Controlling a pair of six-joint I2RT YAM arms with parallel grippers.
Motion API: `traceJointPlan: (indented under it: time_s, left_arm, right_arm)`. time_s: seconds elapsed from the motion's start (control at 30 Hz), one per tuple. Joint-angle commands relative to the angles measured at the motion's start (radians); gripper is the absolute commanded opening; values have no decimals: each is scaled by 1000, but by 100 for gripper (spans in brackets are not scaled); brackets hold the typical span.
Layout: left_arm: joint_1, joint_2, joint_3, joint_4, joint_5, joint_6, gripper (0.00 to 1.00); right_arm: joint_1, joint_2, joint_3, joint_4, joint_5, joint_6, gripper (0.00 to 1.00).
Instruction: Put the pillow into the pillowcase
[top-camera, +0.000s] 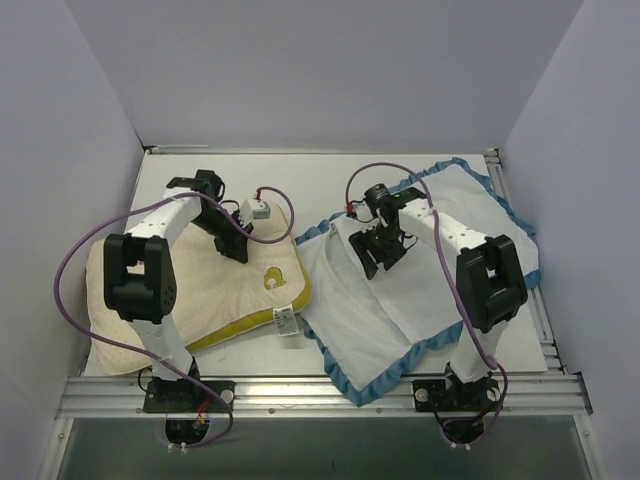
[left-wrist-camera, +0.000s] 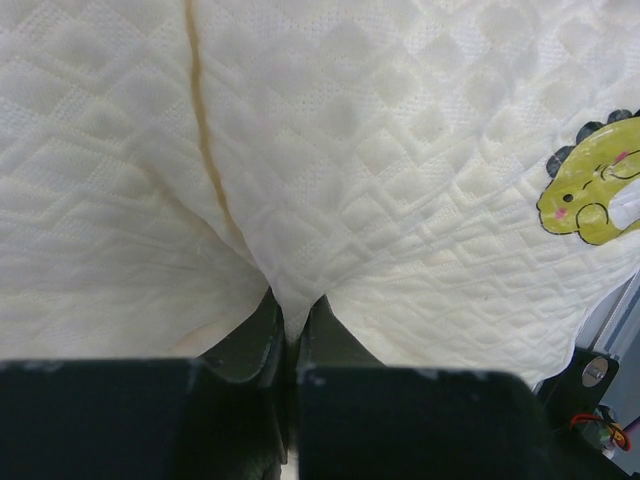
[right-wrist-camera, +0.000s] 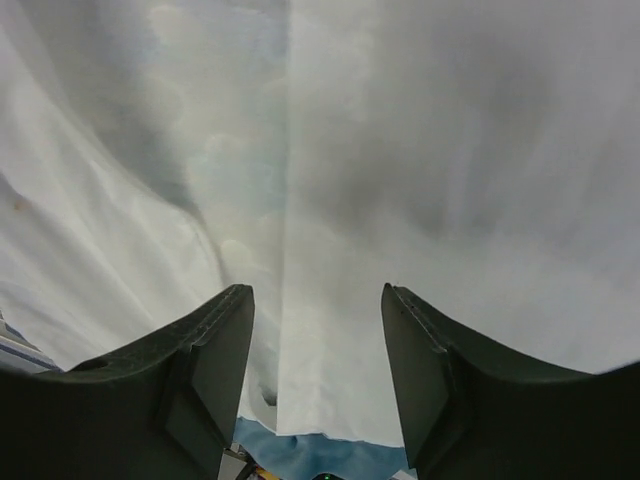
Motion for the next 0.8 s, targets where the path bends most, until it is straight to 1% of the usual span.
traceJointPlan:
  time_s: [0.0,0.03,0.13,0.33,0.4,0.5,0.53,0.6,0.7,0.77]
  left_arm:
    - [21,-56,-12,-17,0,4,0]
    - [21,-56,-15,-15,0,4,0]
    - [21,-57,-20,-14,0,4,0]
    - [21,-57,-26,-5,-3,1,0]
    - [22,-56,-27,-3,-8,-1,0]
    - [28,-56,-34,0,-8,1,0]
    - [27,-56,-35,2,-10,2,0]
    - [27,-56,-38,2,-8,5,0]
    - [27,-63,-38,0,-7,12,0]
    - [31,-72,-38,-1,-2,16,0]
  right_arm:
    - [64,15,-25,-12,62,29,52]
    - [70,28,-19,-10,88,33,50]
    - [83,93,15,-12,126,46,50]
    - [98,171,39,-10,137,44,49]
    - [98,182,33,-4,139,46,47]
    - [98,182,21,-1,142,50,29]
    - [98,176,21,-4,140,53,21]
    - [98,138,24,-16,128,53,12]
    - [87,69,36,-48,107,44,8]
    - [61,29,38,-65,76,32,9]
